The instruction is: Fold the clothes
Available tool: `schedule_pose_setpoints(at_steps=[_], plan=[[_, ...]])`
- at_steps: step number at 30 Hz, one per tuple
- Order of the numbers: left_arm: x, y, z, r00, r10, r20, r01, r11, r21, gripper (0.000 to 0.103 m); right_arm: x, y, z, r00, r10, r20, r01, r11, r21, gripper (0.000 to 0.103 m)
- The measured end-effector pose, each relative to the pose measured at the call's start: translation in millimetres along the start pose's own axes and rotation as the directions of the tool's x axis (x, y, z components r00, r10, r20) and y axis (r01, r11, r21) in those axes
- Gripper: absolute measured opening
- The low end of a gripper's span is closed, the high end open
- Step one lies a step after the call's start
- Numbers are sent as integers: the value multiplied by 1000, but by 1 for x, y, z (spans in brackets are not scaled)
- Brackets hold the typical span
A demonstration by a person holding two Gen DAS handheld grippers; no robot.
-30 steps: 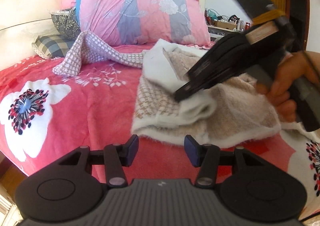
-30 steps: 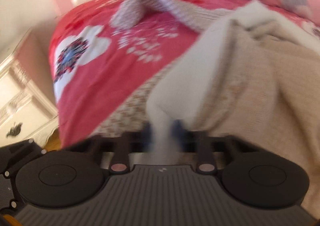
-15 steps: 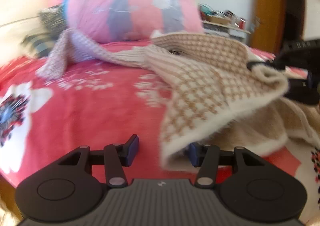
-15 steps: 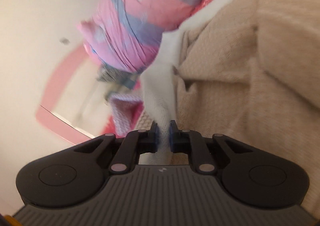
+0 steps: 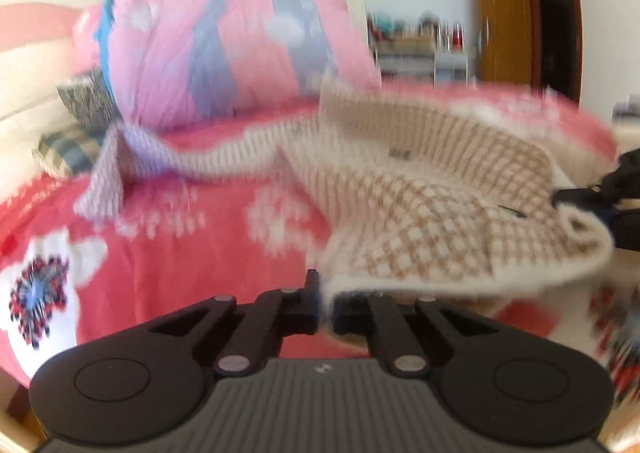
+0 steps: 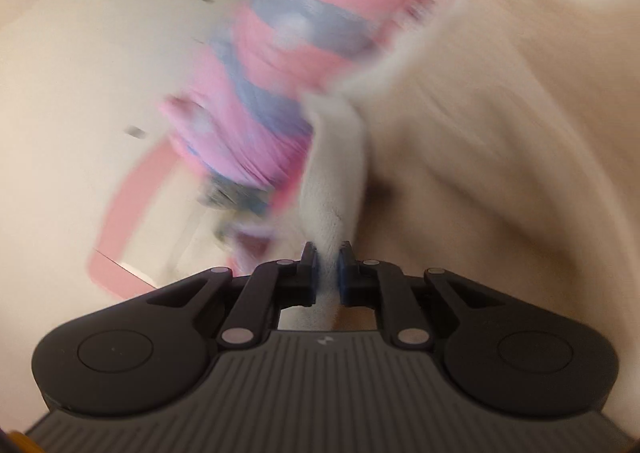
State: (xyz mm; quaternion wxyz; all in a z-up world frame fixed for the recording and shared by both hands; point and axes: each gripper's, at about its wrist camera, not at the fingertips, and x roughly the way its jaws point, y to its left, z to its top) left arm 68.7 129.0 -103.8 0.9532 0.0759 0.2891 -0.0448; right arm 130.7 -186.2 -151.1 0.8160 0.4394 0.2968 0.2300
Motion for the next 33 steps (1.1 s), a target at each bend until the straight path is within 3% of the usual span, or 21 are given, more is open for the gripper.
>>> schedule_pose_setpoints(at_steps=[1,3,6,9,11,13,14,15,17,19,22,24,26,28,30,33], plan=[[6,-1,-5,1000,-4,-31,4,1000,3,11,3,-12,-9,999,-33,-35,34,999,31,8],[8,-2,-11,999,12,-33,-12,1000,0,24,1,-26,-18,999,-25,-44,29,995,96,8],[12,-5,-16,998,54,-28,-54,999,-4,49,1,-18,-14,999,-10,-33,12,998,66,11],[18,-3,-16,998,44,-43,-47,997,-69,50,7,-5,-6,998,-6,-63,6,1000,8,13],[18,5,-15,999,20,-48,-27,988,-151,46,12,1,-3,996,-20,-89,17,999,-27,15],[20,11,-13,999,-14,-49,3,975,-224,25,20,5,-2,992,-46,-117,39,997,-60,15],[19,14,-12,998,-34,-45,22,971,-238,4,22,6,-1,991,-53,-127,44,997,-70,13],[19,13,-7,999,-22,-43,12,974,-224,4,25,7,-1,989,-59,-135,49,996,-80,11],[11,18,15,996,89,9,-86,978,-190,3,31,18,9,990,-55,-132,44,995,-86,10],[-12,45,48,989,124,85,-100,965,-245,3,36,37,27,993,-23,-113,14,996,-84,9],[-57,77,89,968,168,189,-114,956,-270,3,37,85,54,990,119,-81,-128,986,-109,9],[-77,80,93,954,215,210,-165,959,-230,3,33,115,58,978,195,-77,-205,966,-156,9],[-77,80,76,959,231,162,-197,960,-201,3,32,126,50,970,226,-91,-240,952,-190,9],[-57,80,42,976,215,48,-203,962,-182,3,42,112,33,971,200,-133,-220,962,-163,9],[-29,73,1,980,185,-74,-194,970,-148,3,57,74,10,971,113,-209,-137,985,-107,9],[-14,62,-39,972,202,-119,-213,973,-87,3,71,22,-24,949,-36,-312,20,998,-53,9]])
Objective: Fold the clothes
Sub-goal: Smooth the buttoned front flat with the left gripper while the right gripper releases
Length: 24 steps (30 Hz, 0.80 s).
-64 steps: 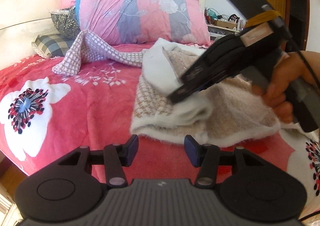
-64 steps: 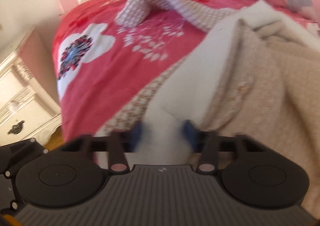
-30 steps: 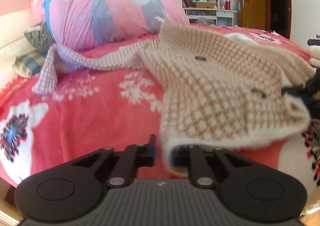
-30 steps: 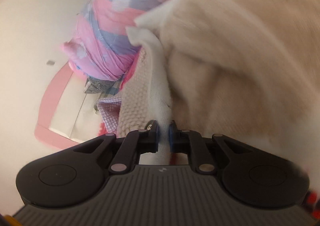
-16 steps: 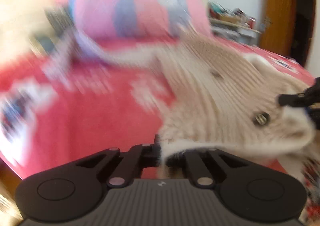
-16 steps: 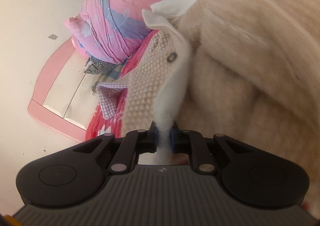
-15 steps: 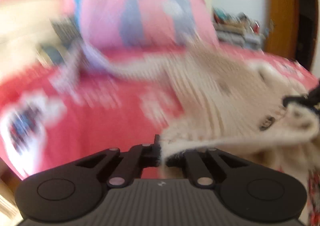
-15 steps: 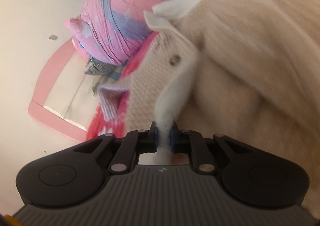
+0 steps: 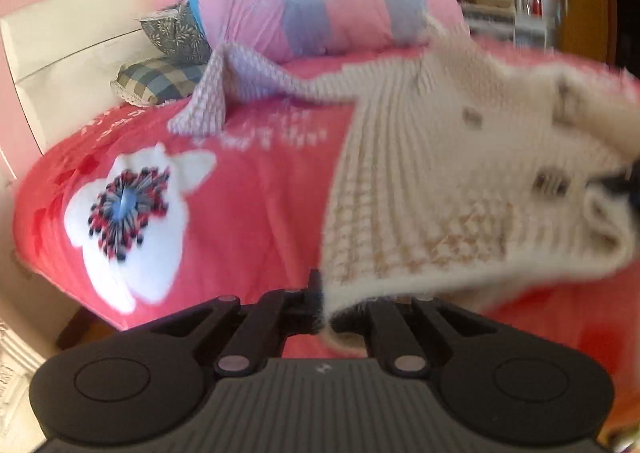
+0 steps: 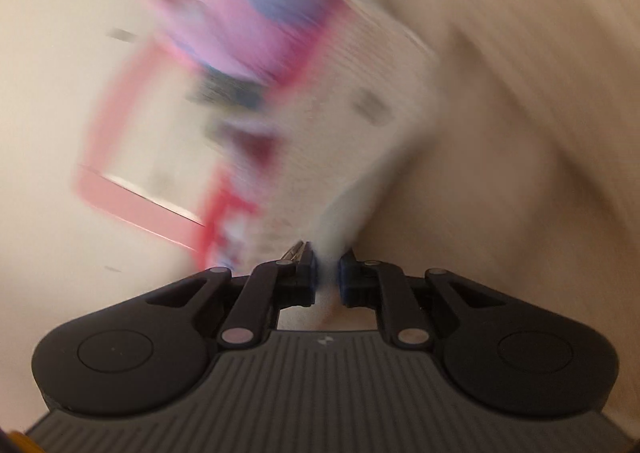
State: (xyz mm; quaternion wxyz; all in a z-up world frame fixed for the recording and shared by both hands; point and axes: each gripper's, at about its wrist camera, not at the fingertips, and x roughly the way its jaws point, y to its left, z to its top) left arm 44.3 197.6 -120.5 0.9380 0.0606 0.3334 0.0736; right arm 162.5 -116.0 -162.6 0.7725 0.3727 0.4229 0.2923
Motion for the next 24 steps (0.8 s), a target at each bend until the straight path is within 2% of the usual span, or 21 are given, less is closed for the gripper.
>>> schedule_pose_setpoints(at_steps=[2,5,6,8,11,14,17,20,22,24], plan=[[-11,3,2,999,-12,53,13,1000,-20,3,-2,-7,-5,1000,18,7,-18,999,34,9],[-15,5,5,995,-35,91,37,999,-20,9,-18,17,3,995,74,61,-72,997,-42,9],[-14,6,6,995,-44,95,45,999,-14,16,-18,19,4,996,66,61,-62,997,-55,10],[-6,4,-5,996,-74,41,75,997,-17,28,-19,21,6,997,46,61,-42,996,-78,11],[-10,14,-23,991,-132,6,132,989,-68,29,-9,-7,6,996,-87,-26,86,996,-25,13],[-26,37,-32,982,-189,16,189,972,-142,33,-28,-16,4,998,-57,-5,58,998,19,15],[-41,56,-35,981,-191,35,194,956,-219,32,-53,-2,12,992,-100,72,103,994,-47,15],[-46,69,-29,983,-170,67,182,942,-281,32,-63,21,20,989,-66,129,84,988,-132,15],[-46,68,-20,980,-174,97,196,930,-310,33,-55,44,16,991,-46,124,76,966,-249,15],[-46,66,-12,976,-178,127,211,917,-338,36,-37,61,8,996,-36,76,62,926,-371,15]])
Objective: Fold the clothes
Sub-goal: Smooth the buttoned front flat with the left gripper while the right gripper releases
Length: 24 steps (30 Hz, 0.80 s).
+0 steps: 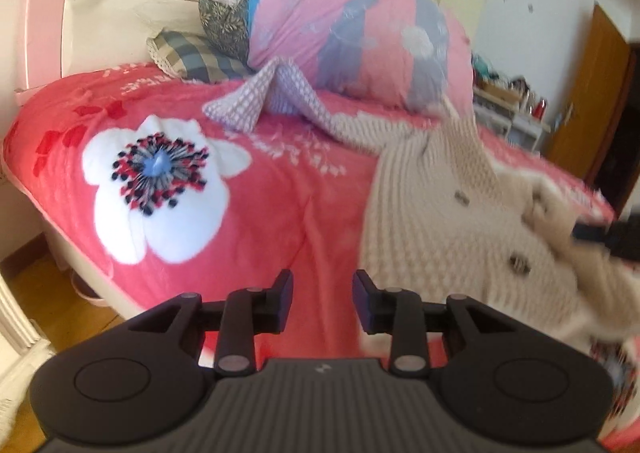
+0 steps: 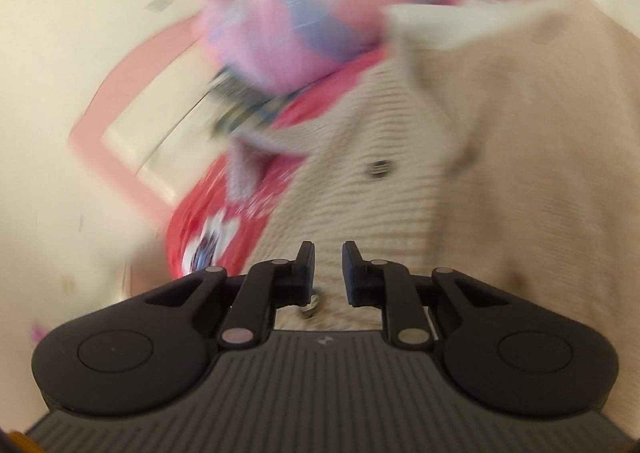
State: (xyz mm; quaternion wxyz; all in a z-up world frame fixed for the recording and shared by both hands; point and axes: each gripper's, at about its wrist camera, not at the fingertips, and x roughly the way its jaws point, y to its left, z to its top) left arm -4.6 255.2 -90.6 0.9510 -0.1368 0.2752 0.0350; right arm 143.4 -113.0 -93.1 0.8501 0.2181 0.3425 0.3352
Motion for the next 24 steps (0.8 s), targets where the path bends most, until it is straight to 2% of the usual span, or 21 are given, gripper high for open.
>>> schedule_pose_setpoints(at_steps=[2,4,5,7,9,11,14,17,20,24], plan=[[4,-7,6,1000,-13,16,14,1000,-19,39,17,15,-10,998,-3,-71,-6,992,-123,18],[12,-16,10,999,-27,19,27,999,-25,43,38,12,-24,983,-107,-149,72,973,-220,26],[16,-20,12,1000,-27,14,28,999,-18,43,50,7,-27,962,-185,-201,134,961,-242,26],[24,-28,17,1000,-30,11,30,1000,-3,44,52,-3,-23,953,-192,-235,145,969,-201,25],[32,-35,26,999,-32,19,31,999,11,50,40,0,-2,964,-142,-224,111,983,-146,26],[45,-44,42,999,-24,27,23,999,32,53,27,4,28,981,-97,-169,73,987,-142,29],[75,-59,74,999,-2,43,-3,994,110,56,27,3,85,987,-134,-87,117,977,-178,37],[120,-63,109,1000,21,18,-24,987,160,56,45,-14,143,983,-181,-31,174,970,-168,44],[184,-56,141,998,13,-65,-5,993,117,56,79,-48,192,985,-168,-35,165,982,-87,54],[274,-44,177,983,-23,-182,24,1000,2,56,151,-75,228,985,-162,-66,160,987,-26,64]])
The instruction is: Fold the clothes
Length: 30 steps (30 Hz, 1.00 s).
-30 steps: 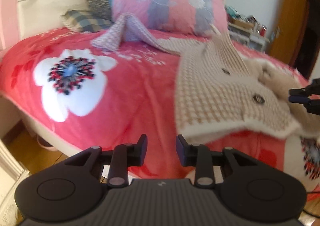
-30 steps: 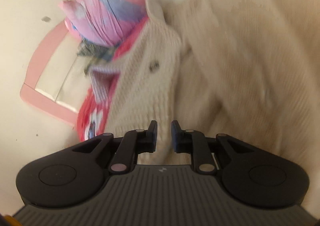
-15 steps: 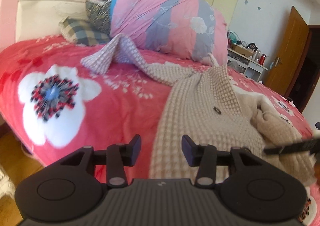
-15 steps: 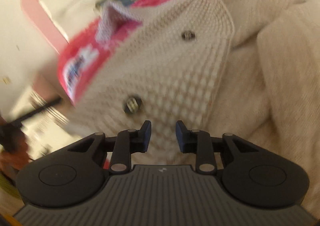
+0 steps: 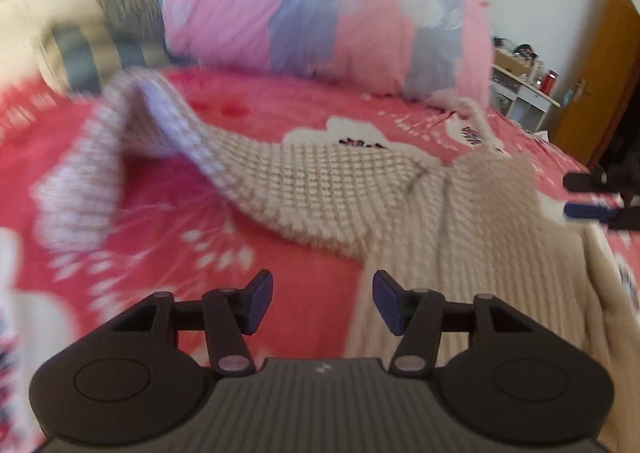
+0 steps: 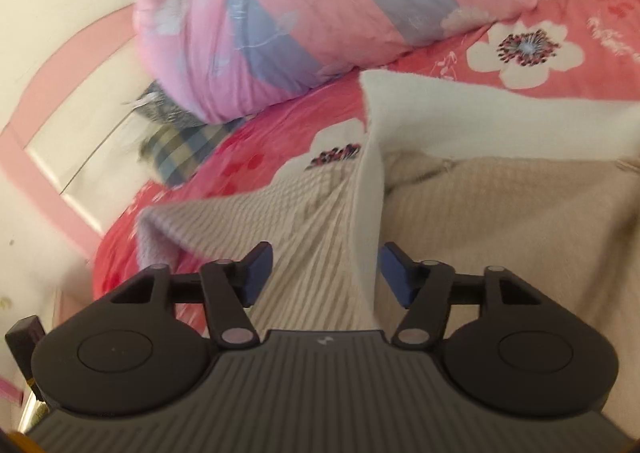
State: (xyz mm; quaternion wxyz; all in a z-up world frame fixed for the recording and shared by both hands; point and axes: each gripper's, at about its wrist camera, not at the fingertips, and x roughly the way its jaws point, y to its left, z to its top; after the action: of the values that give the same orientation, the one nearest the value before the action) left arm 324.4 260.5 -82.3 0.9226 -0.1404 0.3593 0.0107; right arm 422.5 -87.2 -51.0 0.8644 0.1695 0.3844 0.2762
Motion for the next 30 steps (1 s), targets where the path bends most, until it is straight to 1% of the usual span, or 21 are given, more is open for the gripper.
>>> schedule_pose_setpoints(at_steps=[2,4,5,6,7,9,12,14,17,20,21,22,23,25,26,27,28,30], plan=[[38,6,19,999,-4,-48,1,998,-60,57,37,-5,12,1000,-7,-13,8,1000,18,66],[70,9,32,997,24,-80,-32,993,-112,57,69,-10,20,999,-28,-25,29,999,30,65],[84,11,37,995,41,-95,-54,989,-138,57,82,-14,22,998,-49,-27,50,998,34,59],[97,12,39,993,55,-107,-72,985,-155,57,89,-19,22,998,-56,-36,58,998,34,21],[105,12,41,992,71,-100,-86,983,-162,57,97,-23,21,997,-63,-46,65,997,35,3],[111,9,42,993,96,-68,-106,984,-146,58,82,-46,11,996,-93,-8,94,994,65,3],[115,7,39,993,112,-37,-116,984,-139,58,60,-81,-5,989,-141,50,135,984,112,3],[115,7,38,993,117,-22,-119,983,-139,58,57,-116,-23,985,-172,11,166,964,210,3],[116,8,41,992,125,-15,-125,980,-157,56,51,-135,-41,993,-110,37,96,957,275,4],[116,11,47,992,128,-3,-127,974,-188,54,50,-134,-39,994,-82,68,59,954,294,5],[117,13,49,991,130,1,-128,972,-196,54,52,-132,-36,995,-78,69,55,955,290,7],[119,15,50,991,133,5,-129,971,-203,54,54,-130,-33,995,-74,69,51,957,287,7],[120,16,51,991,136,10,-131,969,-208,54,57,-131,-28,996,-70,63,48,952,302,10],[124,16,54,988,155,18,-148,968,-201,54,63,-132,-19,997,-63,50,42,942,334,18],[126,15,56,986,166,20,-160,969,-191,54,63,-134,-13,997,-50,56,27,933,359,25],[129,14,58,984,176,23,-169,969,-182,54,63,-138,-7,998,-22,62,-3,921,389,31],[131,12,59,982,185,26,-178,969,-174,54,62,-141,-2,998,6,69,-34,907,419,34],[136,9,61,978,206,37,-199,970,-141,54,56,-144,6,995,63,82,-94,877,471,47]])
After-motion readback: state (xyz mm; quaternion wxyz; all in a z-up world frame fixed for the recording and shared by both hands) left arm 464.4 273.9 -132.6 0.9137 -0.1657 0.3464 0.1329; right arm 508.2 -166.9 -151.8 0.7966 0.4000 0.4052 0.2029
